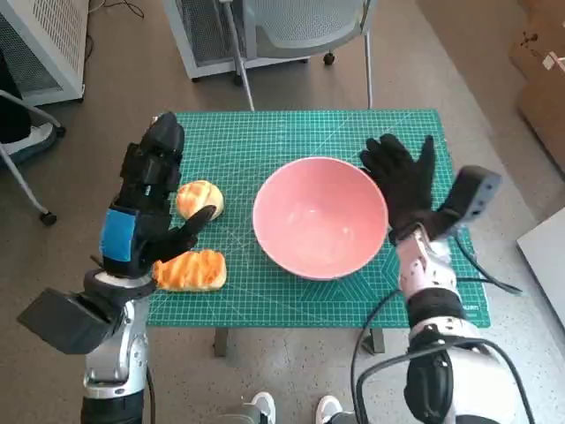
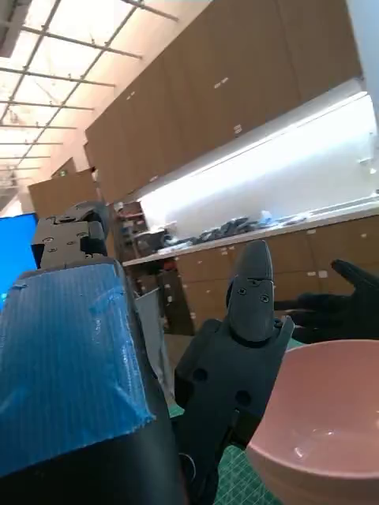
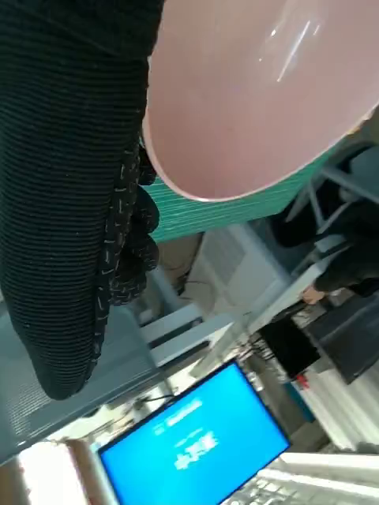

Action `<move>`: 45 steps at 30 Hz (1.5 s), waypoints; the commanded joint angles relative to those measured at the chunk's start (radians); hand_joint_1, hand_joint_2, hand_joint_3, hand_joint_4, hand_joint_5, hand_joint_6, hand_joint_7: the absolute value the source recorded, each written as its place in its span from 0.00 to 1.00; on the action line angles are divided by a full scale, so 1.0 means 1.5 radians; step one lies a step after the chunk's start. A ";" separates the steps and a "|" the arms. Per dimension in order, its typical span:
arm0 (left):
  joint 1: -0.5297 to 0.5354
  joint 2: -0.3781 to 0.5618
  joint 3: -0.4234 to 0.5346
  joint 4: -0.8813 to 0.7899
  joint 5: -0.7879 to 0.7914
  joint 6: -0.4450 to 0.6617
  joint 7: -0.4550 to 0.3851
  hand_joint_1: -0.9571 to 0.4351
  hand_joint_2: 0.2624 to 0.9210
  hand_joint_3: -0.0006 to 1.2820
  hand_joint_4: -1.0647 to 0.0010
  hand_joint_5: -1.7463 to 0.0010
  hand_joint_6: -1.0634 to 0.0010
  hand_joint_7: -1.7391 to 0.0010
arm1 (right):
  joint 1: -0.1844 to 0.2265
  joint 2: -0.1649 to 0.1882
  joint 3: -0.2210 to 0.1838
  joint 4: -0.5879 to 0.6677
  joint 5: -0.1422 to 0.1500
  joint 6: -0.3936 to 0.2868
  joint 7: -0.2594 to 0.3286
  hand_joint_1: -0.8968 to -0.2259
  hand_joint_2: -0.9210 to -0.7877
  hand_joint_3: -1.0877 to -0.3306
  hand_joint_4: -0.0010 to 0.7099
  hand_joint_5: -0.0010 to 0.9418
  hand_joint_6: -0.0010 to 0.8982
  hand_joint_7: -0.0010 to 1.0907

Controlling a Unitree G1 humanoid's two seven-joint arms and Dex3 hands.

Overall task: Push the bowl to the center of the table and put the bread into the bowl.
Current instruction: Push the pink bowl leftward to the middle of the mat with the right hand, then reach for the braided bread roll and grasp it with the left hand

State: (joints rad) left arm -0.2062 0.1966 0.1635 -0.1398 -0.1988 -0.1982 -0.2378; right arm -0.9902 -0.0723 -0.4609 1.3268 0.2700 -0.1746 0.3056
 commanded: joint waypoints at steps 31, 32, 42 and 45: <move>-0.005 -0.008 -0.005 -0.002 0.019 -0.010 0.043 0.37 1.00 0.13 0.92 0.99 1.00 0.74 | -0.043 -0.048 0.031 -0.047 -0.005 -0.107 0.114 0.47 0.00 0.32 0.42 0.01 0.46 0.01; -0.010 -0.008 -0.007 0.001 0.018 -0.009 0.043 0.37 1.00 0.13 0.92 0.99 1.00 0.73 | -0.042 -0.053 0.031 -0.054 -0.002 -0.129 0.130 0.47 0.00 0.32 0.42 0.01 0.46 0.01; -0.055 -0.011 -0.021 0.036 0.012 -0.006 0.028 0.37 1.00 0.13 0.92 1.00 1.00 0.77 | -0.018 -0.071 0.001 -0.137 0.079 -0.266 0.313 0.39 0.00 0.42 0.45 0.01 0.48 0.01; -0.069 -0.011 -0.025 0.046 0.007 -0.004 0.020 0.38 1.00 0.13 0.92 1.00 1.00 0.77 | -0.005 -0.065 -0.005 -0.175 0.113 -0.281 0.363 0.39 0.00 0.43 0.45 0.01 0.48 0.01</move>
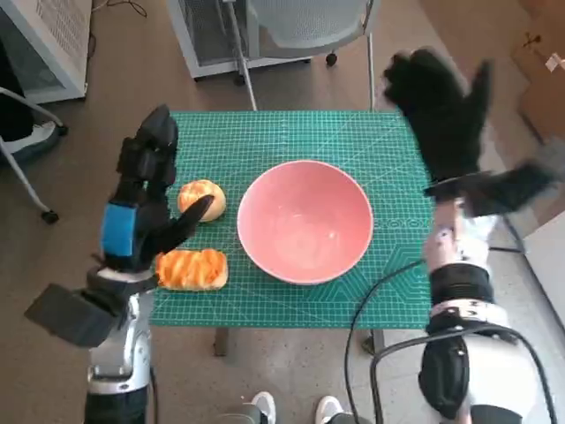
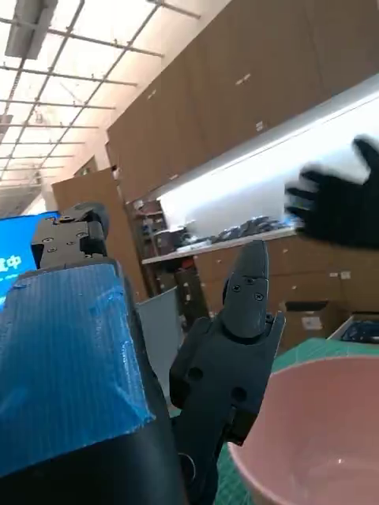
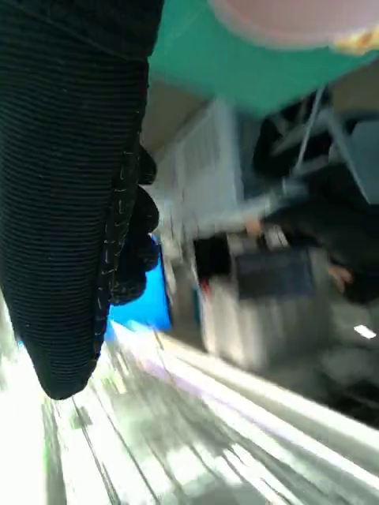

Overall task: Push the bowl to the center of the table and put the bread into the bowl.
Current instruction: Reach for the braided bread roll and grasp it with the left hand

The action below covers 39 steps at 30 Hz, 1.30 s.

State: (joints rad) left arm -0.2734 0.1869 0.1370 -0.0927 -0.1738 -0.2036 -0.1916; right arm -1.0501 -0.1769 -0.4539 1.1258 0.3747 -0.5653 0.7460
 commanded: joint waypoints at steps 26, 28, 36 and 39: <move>-0.074 0.064 -0.010 0.030 -0.013 0.026 -0.101 0.56 0.85 0.11 0.95 1.00 1.00 0.80 | 0.131 0.005 0.052 -0.253 0.078 -0.025 0.059 0.41 0.00 0.46 0.46 0.01 0.50 0.01; -0.071 0.082 -0.010 0.017 -0.004 0.037 -0.109 0.57 0.82 0.10 0.95 1.00 1.00 0.81 | 0.130 0.006 0.054 -0.250 0.081 -0.021 0.060 0.41 0.00 0.47 0.46 0.01 0.50 0.01; -0.041 0.185 -0.012 -0.076 0.101 0.119 -0.115 0.64 0.72 0.09 0.97 1.00 1.00 0.82 | 0.124 0.013 0.060 -0.239 0.090 -0.017 0.063 0.40 0.00 0.48 0.46 0.00 0.50 0.01; -0.018 0.222 -0.016 -0.131 0.193 0.158 -0.094 0.62 0.69 0.08 0.96 1.00 0.99 0.80 | 0.120 0.016 0.061 -0.236 0.096 -0.010 0.065 0.40 0.00 0.49 0.46 0.00 0.50 0.01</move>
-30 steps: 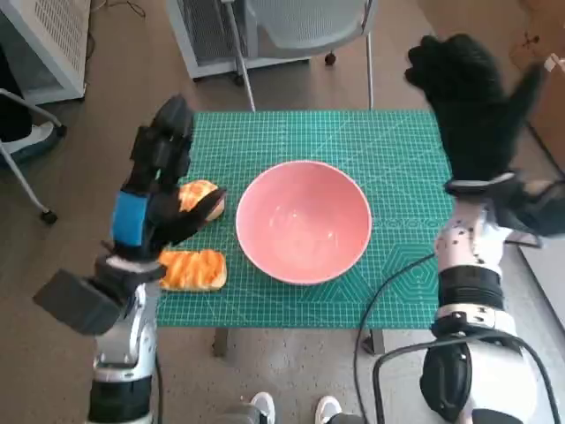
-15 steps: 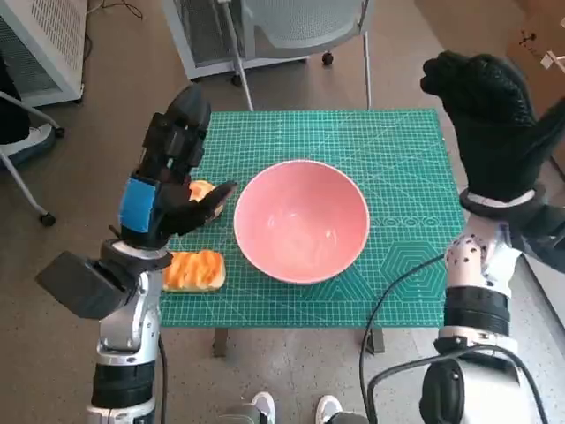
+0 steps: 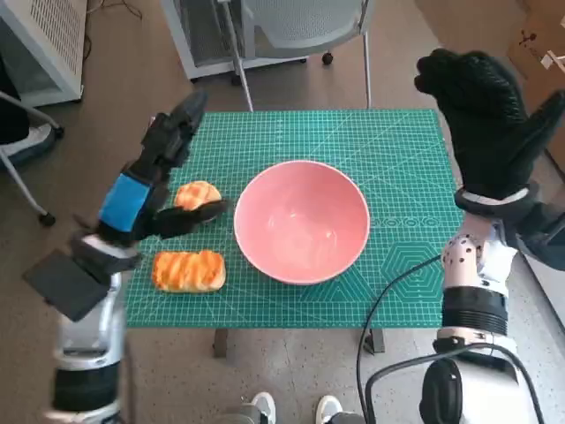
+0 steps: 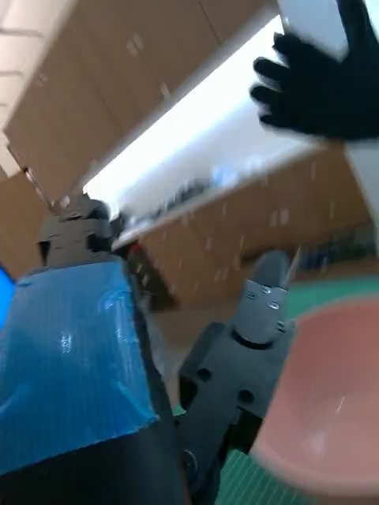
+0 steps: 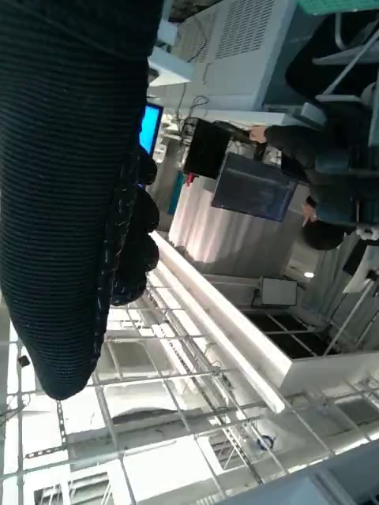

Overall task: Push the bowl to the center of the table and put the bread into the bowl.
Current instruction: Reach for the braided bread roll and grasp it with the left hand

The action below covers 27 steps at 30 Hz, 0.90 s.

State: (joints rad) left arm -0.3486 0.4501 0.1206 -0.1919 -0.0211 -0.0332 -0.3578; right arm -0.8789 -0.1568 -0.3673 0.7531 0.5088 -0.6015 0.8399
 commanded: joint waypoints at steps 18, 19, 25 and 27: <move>0.149 0.146 0.012 -0.079 0.411 -0.160 0.193 0.30 0.72 0.02 0.80 0.97 0.88 0.72 | -0.017 0.010 0.001 0.055 0.013 0.015 0.025 0.39 0.00 0.51 0.48 0.01 0.51 0.01; 0.156 0.154 0.015 -0.078 0.417 -0.171 0.194 0.28 0.73 0.02 0.80 0.97 0.88 0.71 | -0.018 0.010 0.001 0.057 0.014 0.014 0.026 0.39 0.00 0.51 0.48 0.01 0.51 0.01; 0.192 0.180 0.033 -0.085 0.417 -0.195 0.172 0.23 0.75 0.01 0.77 0.97 0.87 0.70 | -0.021 0.011 0.001 0.065 0.017 0.011 0.036 0.39 0.00 0.51 0.49 0.01 0.51 0.01; 0.204 0.184 0.036 -0.090 0.407 -0.193 0.158 0.23 0.75 0.01 0.76 0.97 0.86 0.70 | -0.022 0.011 0.001 0.068 0.018 0.009 0.040 0.39 0.00 0.51 0.49 0.01 0.51 0.01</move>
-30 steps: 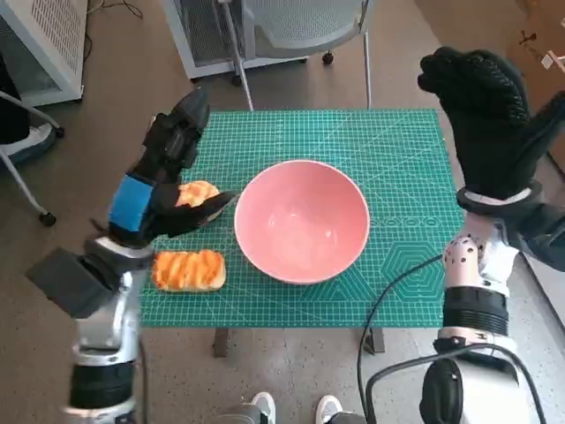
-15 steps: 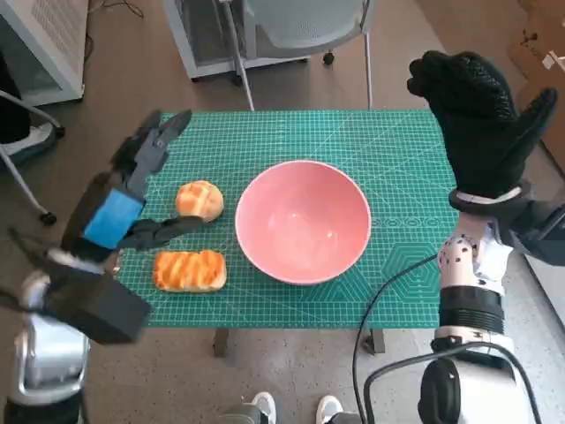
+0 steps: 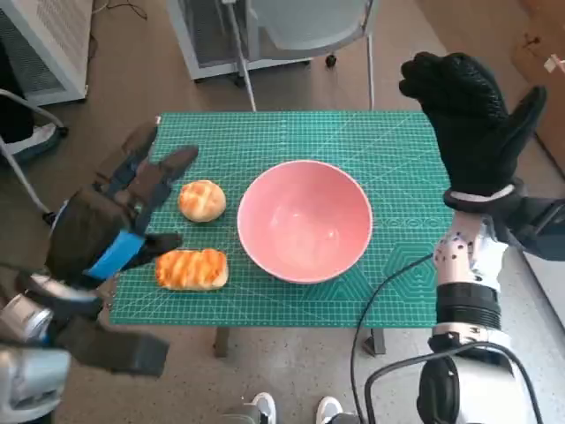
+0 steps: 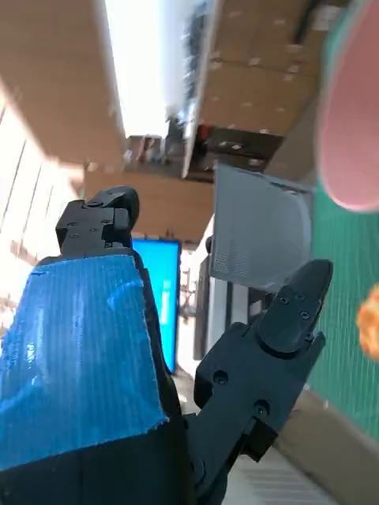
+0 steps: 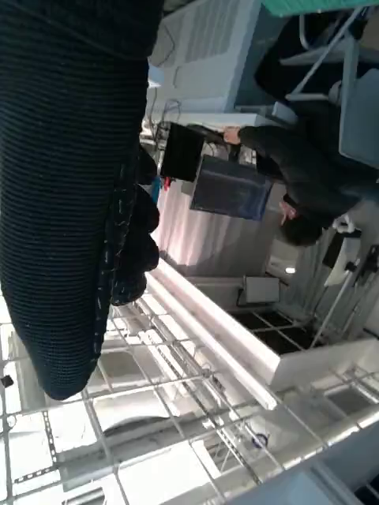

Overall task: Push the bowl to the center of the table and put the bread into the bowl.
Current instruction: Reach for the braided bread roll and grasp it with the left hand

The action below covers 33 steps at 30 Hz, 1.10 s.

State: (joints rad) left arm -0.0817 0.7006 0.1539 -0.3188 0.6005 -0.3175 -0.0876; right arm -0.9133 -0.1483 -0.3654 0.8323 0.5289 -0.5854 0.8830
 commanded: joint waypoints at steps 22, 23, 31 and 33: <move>0.069 0.012 -0.021 -0.012 -0.076 0.145 -0.236 0.34 0.67 0.00 0.77 1.00 0.71 0.94 | -0.010 0.008 -0.005 0.040 0.012 -0.005 0.026 0.39 0.00 0.51 0.49 0.00 0.48 0.00; 0.069 0.011 -0.024 -0.012 -0.077 0.155 -0.243 0.36 0.66 0.00 0.77 1.00 0.70 0.95 | -0.010 0.008 -0.005 0.039 0.013 -0.005 0.026 0.39 0.00 0.51 0.49 0.00 0.48 0.00; 0.053 -0.010 -0.051 -0.013 -0.092 0.248 -0.286 0.45 0.67 0.00 0.79 1.00 0.69 0.98 | -0.009 0.006 -0.005 0.032 0.014 -0.001 0.024 0.39 0.00 0.51 0.49 0.00 0.48 0.00; 0.049 -0.015 -0.061 -0.009 -0.088 0.264 -0.288 0.46 0.68 0.00 0.80 1.00 0.69 0.98 | -0.008 0.006 -0.005 0.030 0.014 0.001 0.021 0.38 0.00 0.51 0.49 0.00 0.48 0.00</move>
State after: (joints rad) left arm 0.0092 0.6913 0.0840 -0.3347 0.4715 0.0417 -0.5064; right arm -0.9302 -0.1428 -0.3719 0.8776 0.5465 -0.5966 0.9156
